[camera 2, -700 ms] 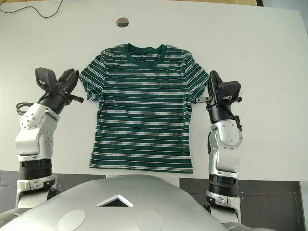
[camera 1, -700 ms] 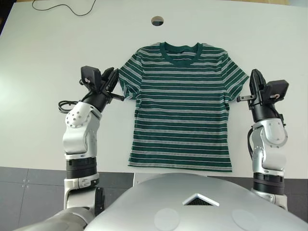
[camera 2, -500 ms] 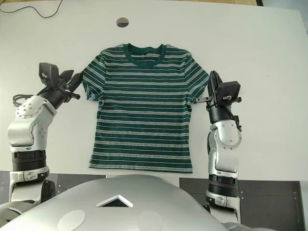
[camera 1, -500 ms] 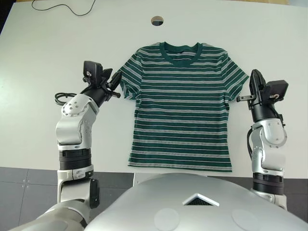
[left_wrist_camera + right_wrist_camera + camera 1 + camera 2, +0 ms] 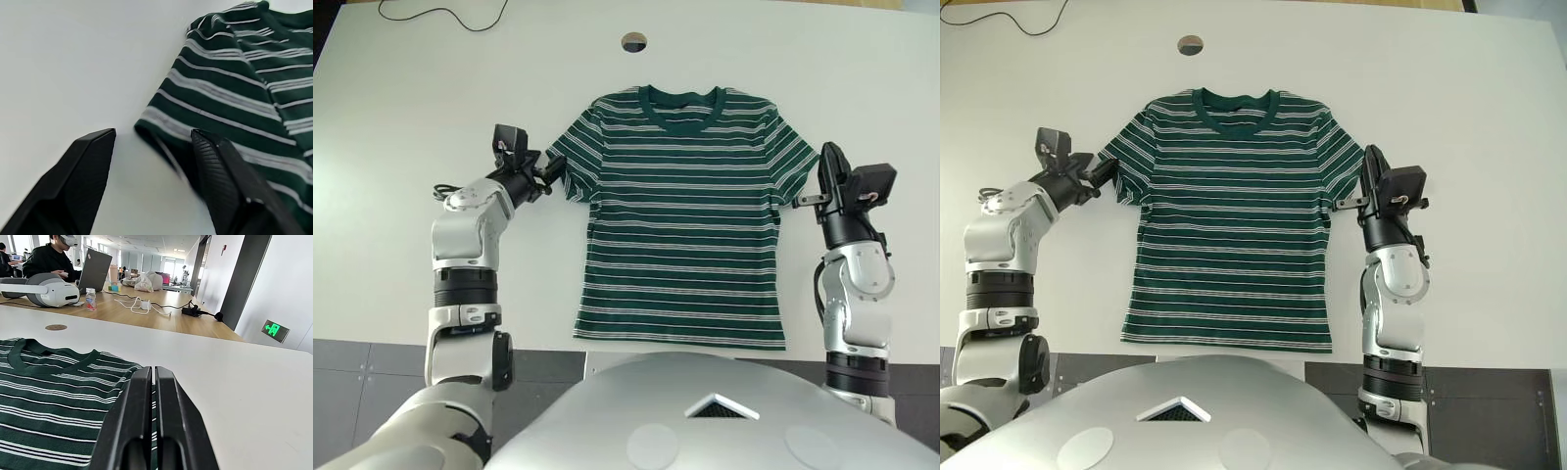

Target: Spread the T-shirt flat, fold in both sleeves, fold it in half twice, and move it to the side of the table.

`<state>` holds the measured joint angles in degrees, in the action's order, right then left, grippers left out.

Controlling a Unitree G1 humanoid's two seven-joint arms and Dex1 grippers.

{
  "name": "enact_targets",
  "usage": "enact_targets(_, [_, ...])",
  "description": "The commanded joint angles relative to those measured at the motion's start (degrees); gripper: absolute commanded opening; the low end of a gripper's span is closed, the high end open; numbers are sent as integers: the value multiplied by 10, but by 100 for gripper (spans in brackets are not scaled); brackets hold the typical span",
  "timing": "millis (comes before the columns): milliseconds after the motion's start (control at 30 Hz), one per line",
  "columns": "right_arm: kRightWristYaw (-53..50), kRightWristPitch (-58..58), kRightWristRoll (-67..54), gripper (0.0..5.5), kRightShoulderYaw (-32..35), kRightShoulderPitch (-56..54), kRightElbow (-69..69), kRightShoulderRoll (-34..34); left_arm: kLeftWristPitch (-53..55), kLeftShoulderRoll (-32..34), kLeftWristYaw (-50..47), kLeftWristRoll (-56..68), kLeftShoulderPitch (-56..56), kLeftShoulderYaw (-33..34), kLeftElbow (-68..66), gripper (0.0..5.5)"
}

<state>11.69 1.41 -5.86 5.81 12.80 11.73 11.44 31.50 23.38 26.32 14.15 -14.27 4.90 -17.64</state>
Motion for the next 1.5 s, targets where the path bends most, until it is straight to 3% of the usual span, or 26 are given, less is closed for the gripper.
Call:
enact_targets(33, [-1,-5,1,10,0,-7,4,0,7,-6,11,-7,-10,-9,-45,288])
enact_targets(667, [-3,-3,2,10,8,-10,2,5,11,-15,33,10,8,-9,-24,12])
enact_targets(1000, [-9,2,5,10,6,-17,-10,2,154,-46,31,108,-5,-12,193,12])
enact_targets(1500, [-10,3,4,10,8,-22,-11,6,110,-149,2,53,-42,-116,101,12])
